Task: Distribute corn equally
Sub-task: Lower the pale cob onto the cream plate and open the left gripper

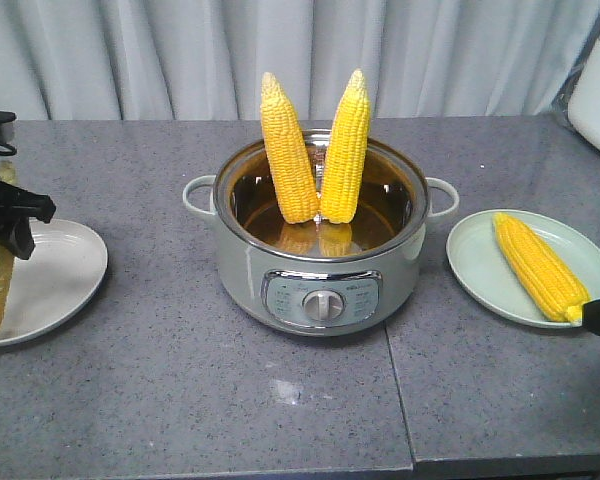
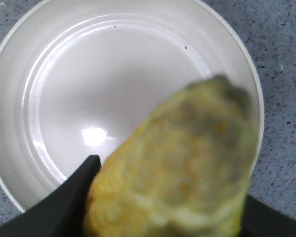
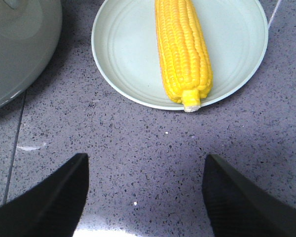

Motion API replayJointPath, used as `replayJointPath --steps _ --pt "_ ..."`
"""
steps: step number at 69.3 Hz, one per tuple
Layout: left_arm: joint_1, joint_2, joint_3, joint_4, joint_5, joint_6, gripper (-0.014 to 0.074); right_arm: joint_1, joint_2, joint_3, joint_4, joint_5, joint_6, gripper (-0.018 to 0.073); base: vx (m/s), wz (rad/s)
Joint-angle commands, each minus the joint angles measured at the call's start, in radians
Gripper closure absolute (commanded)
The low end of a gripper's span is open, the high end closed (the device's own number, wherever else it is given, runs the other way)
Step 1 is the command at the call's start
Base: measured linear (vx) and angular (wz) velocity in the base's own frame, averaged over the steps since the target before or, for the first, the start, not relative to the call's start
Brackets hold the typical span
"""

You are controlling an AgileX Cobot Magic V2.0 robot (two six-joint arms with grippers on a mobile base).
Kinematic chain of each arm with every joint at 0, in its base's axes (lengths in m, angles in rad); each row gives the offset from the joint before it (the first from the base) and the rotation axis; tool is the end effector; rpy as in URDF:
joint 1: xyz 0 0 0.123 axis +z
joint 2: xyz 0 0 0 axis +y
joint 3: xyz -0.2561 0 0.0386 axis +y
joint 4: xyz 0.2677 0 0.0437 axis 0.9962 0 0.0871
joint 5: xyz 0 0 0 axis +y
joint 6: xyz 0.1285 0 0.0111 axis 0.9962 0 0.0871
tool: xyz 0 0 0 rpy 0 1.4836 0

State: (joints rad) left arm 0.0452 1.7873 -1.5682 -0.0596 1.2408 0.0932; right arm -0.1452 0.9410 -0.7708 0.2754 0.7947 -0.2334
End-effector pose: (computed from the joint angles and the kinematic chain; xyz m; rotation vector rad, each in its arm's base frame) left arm 0.3887 0.0103 0.2230 0.0504 2.9389 -0.0653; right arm 0.2353 -0.0091 0.2546 0.0415 2.4129 0.1532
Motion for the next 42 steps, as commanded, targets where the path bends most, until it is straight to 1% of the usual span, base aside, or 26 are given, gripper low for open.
replayJointPath --steps 1,12,18,36,42 --pt "0.001 -0.047 -0.016 -0.006 0.007 -0.002 0.0465 -0.003 -0.010 -0.026 0.011 -0.045 -0.006 0.0128 0.00 0.00" --pt "0.001 -0.035 -0.014 -0.006 0.007 -0.002 0.0434 -0.003 -0.010 -0.026 0.010 -0.041 -0.006 0.0128 0.00 0.00" --pt "0.001 -0.020 -0.014 -0.007 0.007 -0.002 0.0402 -0.003 -0.010 -0.026 0.010 -0.041 -0.006 0.0128 0.00 0.00" --pt "0.001 -0.008 -0.014 -0.006 0.007 -0.002 0.0244 -0.003 -0.010 -0.026 0.010 -0.041 -0.006 0.0128 0.00 0.00" --pt "0.001 -0.006 -0.014 -0.006 0.007 -0.002 0.0207 -0.003 -0.010 -0.026 0.010 -0.041 -0.006 0.0128 0.00 0.00"
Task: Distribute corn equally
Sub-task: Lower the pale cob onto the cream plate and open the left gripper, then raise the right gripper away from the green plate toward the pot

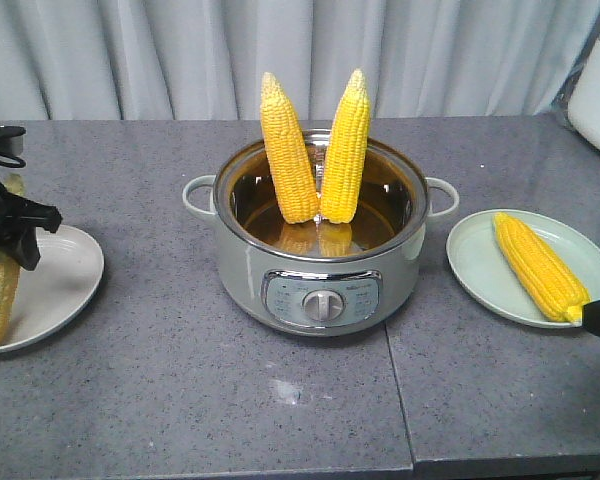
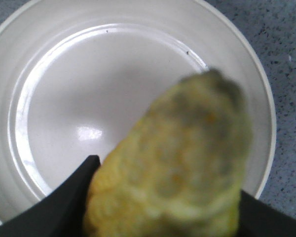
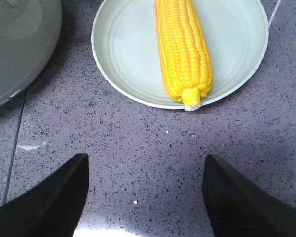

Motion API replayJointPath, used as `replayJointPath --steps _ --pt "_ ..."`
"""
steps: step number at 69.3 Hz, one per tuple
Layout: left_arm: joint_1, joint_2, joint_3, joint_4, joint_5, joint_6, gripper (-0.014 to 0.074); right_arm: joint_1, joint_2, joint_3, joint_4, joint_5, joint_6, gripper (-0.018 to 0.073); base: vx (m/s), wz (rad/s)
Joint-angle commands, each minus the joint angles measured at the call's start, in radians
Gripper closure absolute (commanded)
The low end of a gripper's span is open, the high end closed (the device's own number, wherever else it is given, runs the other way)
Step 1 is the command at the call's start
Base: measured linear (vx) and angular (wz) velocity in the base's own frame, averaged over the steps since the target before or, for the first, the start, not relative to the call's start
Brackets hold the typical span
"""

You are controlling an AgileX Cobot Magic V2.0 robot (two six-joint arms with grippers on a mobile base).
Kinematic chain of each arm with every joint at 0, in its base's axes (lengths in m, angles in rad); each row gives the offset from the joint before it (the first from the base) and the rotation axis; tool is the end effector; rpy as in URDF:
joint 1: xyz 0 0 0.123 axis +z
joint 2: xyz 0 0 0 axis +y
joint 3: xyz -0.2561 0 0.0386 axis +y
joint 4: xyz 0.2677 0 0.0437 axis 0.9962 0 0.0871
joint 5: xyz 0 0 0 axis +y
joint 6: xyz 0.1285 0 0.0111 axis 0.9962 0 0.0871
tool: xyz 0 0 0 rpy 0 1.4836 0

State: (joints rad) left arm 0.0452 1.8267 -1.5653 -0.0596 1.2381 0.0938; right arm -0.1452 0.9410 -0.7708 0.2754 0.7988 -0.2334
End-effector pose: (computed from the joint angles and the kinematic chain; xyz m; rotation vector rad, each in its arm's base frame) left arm 0.3923 0.0105 0.2069 0.0500 2.9783 -0.0696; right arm 0.2350 -0.0089 0.2543 0.0408 2.4168 0.1546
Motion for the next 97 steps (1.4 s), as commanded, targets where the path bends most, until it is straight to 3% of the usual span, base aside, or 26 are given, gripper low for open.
replayJointPath --steps 1,25,59,79,97 --pt "0.001 -0.045 -0.017 -0.006 0.009 -0.002 0.0199 -0.003 -0.010 -0.026 0.010 -0.045 -0.006 0.0128 0.00 0.00" --pt "0.001 -0.018 -0.019 -0.006 0.009 -0.009 0.0125 -0.003 -0.010 -0.026 0.010 -0.045 -0.006 0.0128 0.00 0.00" --pt "0.001 -0.046 -0.021 -0.005 0.009 0.009 0.0135 -0.003 -0.010 -0.026 0.010 -0.045 -0.006 0.0128 0.00 0.00" --pt "0.001 -0.220 0.048 -0.005 -0.049 0.049 0.0177 -0.003 -0.010 -0.026 0.010 -0.045 -0.006 0.0128 0.00 0.00" --pt "0.001 -0.464 0.259 -0.025 -0.169 0.041 0.0205 -0.003 -0.010 -0.026 0.010 -0.044 -0.006 0.0128 0.00 0.00"
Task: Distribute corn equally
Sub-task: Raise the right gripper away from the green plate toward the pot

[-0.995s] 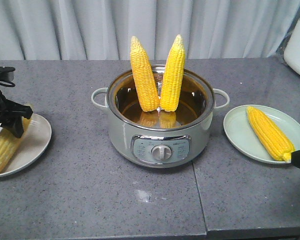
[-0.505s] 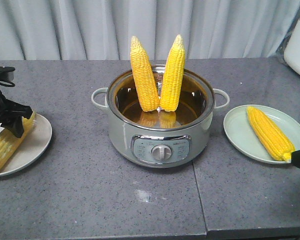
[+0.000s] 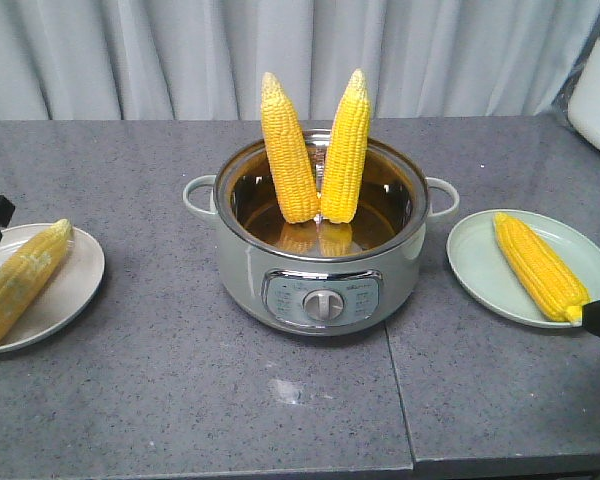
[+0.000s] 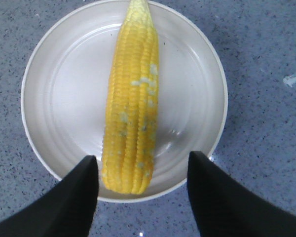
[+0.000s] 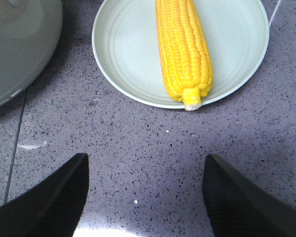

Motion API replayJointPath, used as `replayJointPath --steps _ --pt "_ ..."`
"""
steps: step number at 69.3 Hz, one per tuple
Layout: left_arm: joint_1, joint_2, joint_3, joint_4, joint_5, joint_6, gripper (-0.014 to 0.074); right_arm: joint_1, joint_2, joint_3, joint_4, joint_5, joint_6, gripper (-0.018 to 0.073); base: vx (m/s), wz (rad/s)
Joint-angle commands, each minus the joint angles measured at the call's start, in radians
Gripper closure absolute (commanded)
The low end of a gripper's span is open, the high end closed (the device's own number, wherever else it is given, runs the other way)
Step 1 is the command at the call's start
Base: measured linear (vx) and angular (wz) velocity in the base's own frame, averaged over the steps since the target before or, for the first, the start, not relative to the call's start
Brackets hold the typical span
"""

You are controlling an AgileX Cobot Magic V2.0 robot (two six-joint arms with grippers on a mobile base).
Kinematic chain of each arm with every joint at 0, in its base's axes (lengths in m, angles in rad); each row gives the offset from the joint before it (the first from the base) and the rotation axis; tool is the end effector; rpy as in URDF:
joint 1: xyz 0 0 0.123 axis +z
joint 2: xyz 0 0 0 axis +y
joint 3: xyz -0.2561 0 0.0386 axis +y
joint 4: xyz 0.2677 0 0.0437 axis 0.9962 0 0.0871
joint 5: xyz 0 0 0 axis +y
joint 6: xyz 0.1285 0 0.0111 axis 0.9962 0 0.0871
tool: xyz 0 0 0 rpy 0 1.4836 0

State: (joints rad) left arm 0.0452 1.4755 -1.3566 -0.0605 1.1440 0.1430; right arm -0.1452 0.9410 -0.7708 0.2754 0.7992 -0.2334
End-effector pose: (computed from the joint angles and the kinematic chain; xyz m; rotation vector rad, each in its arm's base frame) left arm 0.3346 0.0080 0.2744 0.1148 2.7402 -0.0305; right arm 0.2349 -0.0089 0.2542 0.0407 2.4172 0.1547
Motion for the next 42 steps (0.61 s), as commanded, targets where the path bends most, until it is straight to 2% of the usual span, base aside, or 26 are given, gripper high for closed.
replayJointPath --steps 1,11,22,42 --pt "0.001 -0.126 0.066 -0.030 -0.086 -0.008 0.0205 -0.003 -0.010 -0.026 0.010 -0.044 -0.006 0.0128 0.00 0.00" --pt "0.001 -0.282 0.263 -0.093 -0.271 -0.005 0.0205 -0.003 -0.010 -0.026 0.010 -0.044 -0.006 0.0128 0.00 0.00" --pt "0.001 -0.413 0.455 -0.094 -0.428 -0.004 0.0205 -0.003 -0.010 -0.026 0.010 -0.044 -0.006 0.0128 0.00 0.00" --pt "0.001 -0.483 0.631 -0.092 -0.502 -0.004 0.0205 -0.003 -0.010 -0.026 0.010 -0.044 -0.006 0.0128 0.00 0.00"
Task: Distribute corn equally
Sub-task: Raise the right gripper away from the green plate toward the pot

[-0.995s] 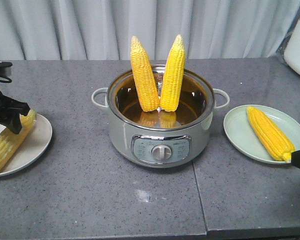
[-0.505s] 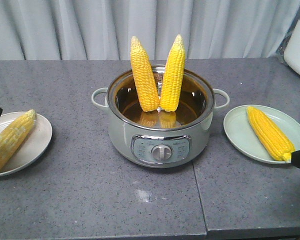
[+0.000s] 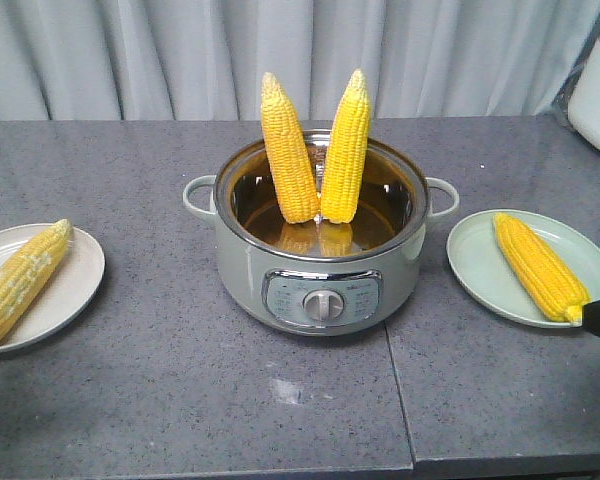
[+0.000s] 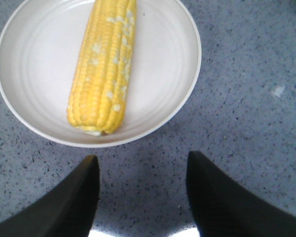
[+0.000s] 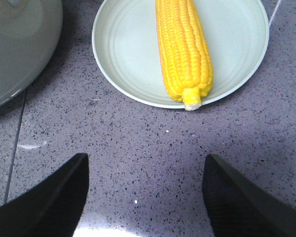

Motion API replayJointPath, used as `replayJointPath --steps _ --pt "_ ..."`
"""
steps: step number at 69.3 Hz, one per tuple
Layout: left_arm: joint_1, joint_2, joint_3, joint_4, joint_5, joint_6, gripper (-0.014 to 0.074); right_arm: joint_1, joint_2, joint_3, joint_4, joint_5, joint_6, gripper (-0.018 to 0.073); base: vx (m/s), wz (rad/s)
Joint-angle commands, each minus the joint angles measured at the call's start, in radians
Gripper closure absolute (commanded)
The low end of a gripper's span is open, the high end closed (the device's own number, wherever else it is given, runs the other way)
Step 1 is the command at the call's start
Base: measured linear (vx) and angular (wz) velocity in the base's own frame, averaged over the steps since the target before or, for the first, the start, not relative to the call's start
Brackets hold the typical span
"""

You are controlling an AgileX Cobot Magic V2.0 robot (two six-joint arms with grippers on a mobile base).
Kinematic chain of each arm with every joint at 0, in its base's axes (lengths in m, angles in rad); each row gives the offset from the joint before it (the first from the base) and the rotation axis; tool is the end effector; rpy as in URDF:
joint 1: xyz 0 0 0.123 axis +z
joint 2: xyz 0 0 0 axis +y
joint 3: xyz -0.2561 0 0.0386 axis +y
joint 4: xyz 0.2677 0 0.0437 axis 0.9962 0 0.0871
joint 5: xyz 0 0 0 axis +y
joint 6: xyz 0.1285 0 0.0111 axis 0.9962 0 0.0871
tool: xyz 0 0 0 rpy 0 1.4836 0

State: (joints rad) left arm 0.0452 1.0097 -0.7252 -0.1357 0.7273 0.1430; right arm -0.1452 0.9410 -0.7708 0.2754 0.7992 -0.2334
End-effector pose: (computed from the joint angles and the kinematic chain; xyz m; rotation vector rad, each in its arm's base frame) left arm 0.2436 -0.0006 0.2249 0.0330 2.4869 -0.0757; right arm 0.2349 -0.0089 0.2542 0.0407 2.4172 0.1547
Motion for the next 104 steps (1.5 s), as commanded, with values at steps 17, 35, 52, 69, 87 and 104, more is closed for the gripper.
replayJointPath --steps 17,35,52,69,87,104 --pt "0.001 -0.017 0.003 -0.028 -0.108 -0.007 0.0205 -0.003 -0.010 -0.026 0.010 -0.045 -0.006 0.0128 0.00 0.00" --pt "0.001 -0.017 0.003 -0.026 -0.108 -0.007 0.0205 -0.003 -0.010 -0.026 0.010 -0.045 -0.006 0.0128 0.00 0.00" --pt "0.001 -0.017 0.003 -0.026 -0.108 -0.007 0.0205 -0.003 -0.010 -0.026 0.010 -0.045 -0.006 0.0128 0.00 0.00" --pt "0.001 -0.017 0.003 -0.025 -0.108 -0.007 0.0205 -0.003 -0.007 -0.024 0.010 -0.137 -0.007 0.0128 0.00 0.00" --pt "0.001 -0.017 0.003 -0.025 -0.108 -0.007 0.0205 -0.003 -0.007 -0.024 0.013 -0.153 -0.007 0.0128 0.00 0.00" --pt "0.001 -0.017 0.003 -0.025 -0.108 -0.007 0.0205 -0.002 0.039 -0.095 0.252 -0.187 -0.218 0.0128 0.00 0.00"
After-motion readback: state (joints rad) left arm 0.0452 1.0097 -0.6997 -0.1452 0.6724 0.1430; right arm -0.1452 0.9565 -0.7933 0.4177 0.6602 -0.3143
